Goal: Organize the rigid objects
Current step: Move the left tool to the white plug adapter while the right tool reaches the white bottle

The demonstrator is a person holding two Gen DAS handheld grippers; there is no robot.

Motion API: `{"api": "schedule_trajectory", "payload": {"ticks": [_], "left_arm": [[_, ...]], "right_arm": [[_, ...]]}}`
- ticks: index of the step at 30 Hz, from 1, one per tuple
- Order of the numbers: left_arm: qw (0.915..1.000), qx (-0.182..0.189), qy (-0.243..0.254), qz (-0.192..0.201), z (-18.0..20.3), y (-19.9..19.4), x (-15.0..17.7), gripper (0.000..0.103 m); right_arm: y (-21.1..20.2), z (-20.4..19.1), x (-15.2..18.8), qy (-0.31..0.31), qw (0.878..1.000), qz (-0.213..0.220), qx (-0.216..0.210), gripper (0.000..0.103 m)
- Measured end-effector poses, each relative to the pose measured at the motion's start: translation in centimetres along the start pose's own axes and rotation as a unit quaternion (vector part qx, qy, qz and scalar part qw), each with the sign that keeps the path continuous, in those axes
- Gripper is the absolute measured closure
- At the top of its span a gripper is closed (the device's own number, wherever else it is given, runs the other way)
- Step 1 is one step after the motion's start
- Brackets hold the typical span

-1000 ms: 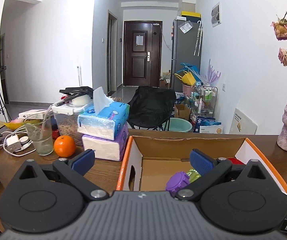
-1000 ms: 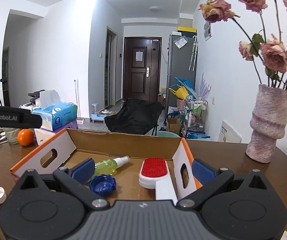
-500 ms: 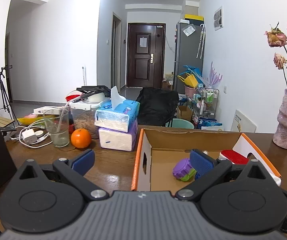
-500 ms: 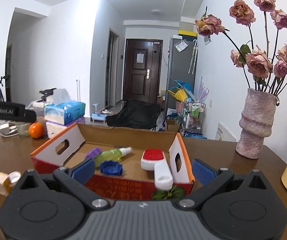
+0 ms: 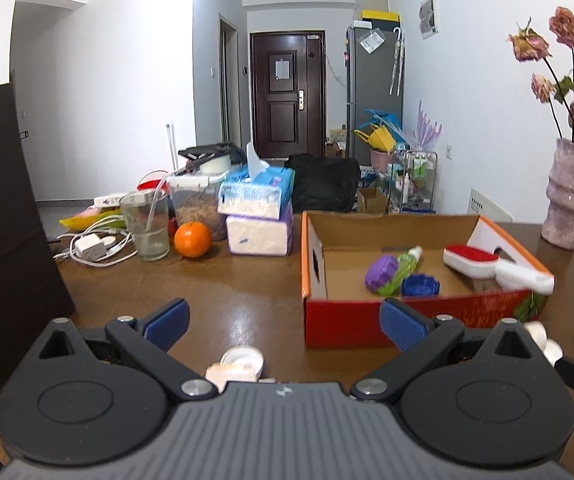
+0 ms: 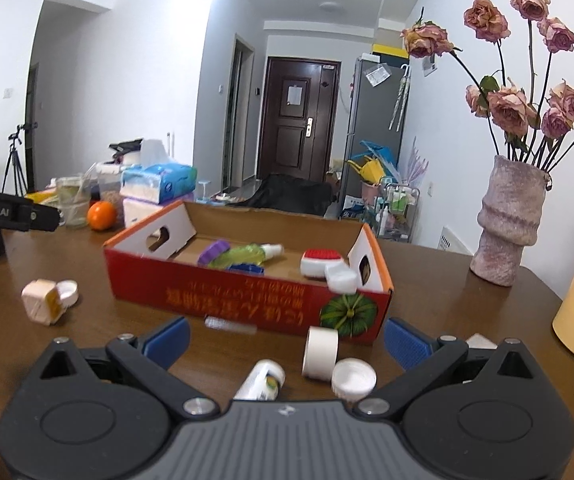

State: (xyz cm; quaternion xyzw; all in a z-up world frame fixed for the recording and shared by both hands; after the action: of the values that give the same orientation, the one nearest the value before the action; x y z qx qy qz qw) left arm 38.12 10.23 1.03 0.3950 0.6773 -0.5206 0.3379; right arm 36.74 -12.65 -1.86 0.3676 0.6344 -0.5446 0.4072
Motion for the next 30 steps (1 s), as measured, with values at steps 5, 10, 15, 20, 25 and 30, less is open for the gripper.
{"api": "schedule_trajectory", "payload": {"ticks": [5,10,15,20,25,30], "left_arm": [[0.9998,0.002,0.006,-0.017,-0.5,-1.0,2.3,0.0],[0.9993,0.004,0.008,-0.037,-1.1,-1.3,4.1,0.0],[0.9988,-0.002,0.005,-0.05,-2.0,-1.4,5.4,0.0],[0.9984,-0.006,-0.002,-0.056,-2.8,-1.0,5.7,0.0],[0.9979,-0.007,0.0,-0.064,-3.1,-0.3,5.9,0.0],[0.9972,-0.011,0.0,-0.075,-3.2,0.7,5.9,0.0]], "right_arm": [[-0.8,0.2,1.4,-0.006,1.0,-0.014,0.004,0.0],[-1.1,0.2,2.9,-0.007,0.999,-0.032,0.011,0.0],[-1.2,-0.1,3.5,-0.009,0.999,-0.041,0.014,0.0],[-0.6,-0.4,3.5,-0.004,0.999,-0.046,0.017,0.0],[1.1,-0.6,3.6,0.001,0.998,-0.064,0.029,0.0],[3.8,-1.0,3.4,0.02,0.995,-0.089,0.045,0.005]]}}
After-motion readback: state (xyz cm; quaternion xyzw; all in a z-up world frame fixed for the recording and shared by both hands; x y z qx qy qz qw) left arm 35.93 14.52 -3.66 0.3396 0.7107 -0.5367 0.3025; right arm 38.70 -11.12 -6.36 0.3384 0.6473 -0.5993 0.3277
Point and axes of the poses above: each gripper's, at about its wrist camera, not at the fingertips, and y roughly the way its jaws point, z to its right, x to its underside, the point moved 1 cm from there along y, roughly the way its jaws point, and after that the axes turned 13 degrees about y, right-handed, at the moved point
